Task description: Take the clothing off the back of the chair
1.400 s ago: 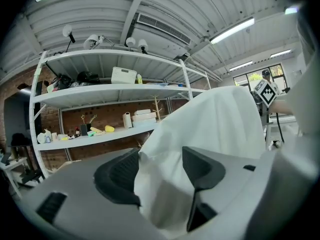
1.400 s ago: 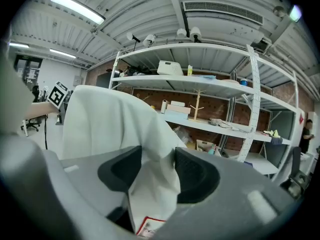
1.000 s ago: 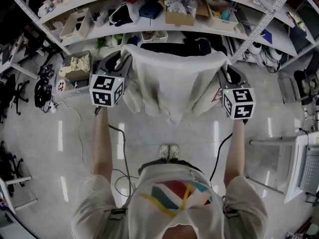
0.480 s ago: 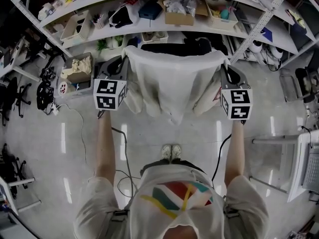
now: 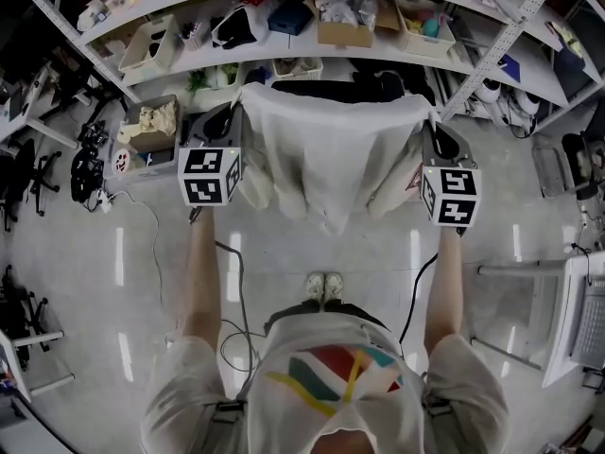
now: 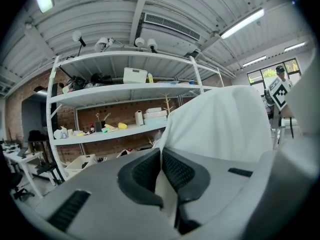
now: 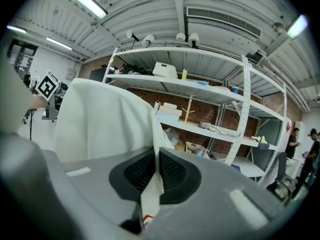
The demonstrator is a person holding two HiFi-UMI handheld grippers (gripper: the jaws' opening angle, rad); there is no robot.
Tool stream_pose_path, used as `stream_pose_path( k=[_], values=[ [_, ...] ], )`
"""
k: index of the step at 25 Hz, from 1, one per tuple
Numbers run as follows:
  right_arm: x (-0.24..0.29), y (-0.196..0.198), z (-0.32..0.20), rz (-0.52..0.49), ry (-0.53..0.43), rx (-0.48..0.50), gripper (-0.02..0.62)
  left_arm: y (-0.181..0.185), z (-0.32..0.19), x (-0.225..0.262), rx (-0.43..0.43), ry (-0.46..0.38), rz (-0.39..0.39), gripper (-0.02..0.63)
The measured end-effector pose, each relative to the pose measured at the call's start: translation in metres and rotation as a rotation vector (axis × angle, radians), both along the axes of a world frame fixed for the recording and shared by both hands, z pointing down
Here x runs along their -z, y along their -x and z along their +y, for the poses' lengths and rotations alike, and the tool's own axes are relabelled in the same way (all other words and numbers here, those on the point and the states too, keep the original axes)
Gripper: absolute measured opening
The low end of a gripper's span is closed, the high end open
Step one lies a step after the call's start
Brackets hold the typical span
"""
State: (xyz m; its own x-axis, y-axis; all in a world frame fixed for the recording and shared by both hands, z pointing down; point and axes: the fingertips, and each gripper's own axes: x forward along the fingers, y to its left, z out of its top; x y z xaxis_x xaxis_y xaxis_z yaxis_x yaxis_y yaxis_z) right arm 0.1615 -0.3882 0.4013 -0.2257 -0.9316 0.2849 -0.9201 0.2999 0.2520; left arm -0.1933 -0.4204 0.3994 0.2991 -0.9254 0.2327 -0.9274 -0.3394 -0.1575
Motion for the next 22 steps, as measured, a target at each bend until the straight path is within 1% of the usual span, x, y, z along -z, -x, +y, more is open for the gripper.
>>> stream_pose_path(
  k=[5,10,16,22],
  values=[
    [0.003,-0.003,0.003,0.009,-0.013,-0.023,0.008,0.004,0.003,0.002,0.022,-0.009,-0.013,0.017],
    [0.011,-0.013,0.004,0.017,-0.041,-0.055,0.008,0.011,0.004,0.008,0.076,-0.042,-0.023,0.017],
    [0.025,-0.022,0.005,0.033,-0.078,-0.09,0.007,0.027,0.008,0.026,0.158,-0.088,-0.022,0.017],
    [0.041,-0.03,0.006,0.033,-0.119,-0.111,0.006,0.035,0.013,0.055,0.2,-0.145,-0.026,0.017]
  ],
)
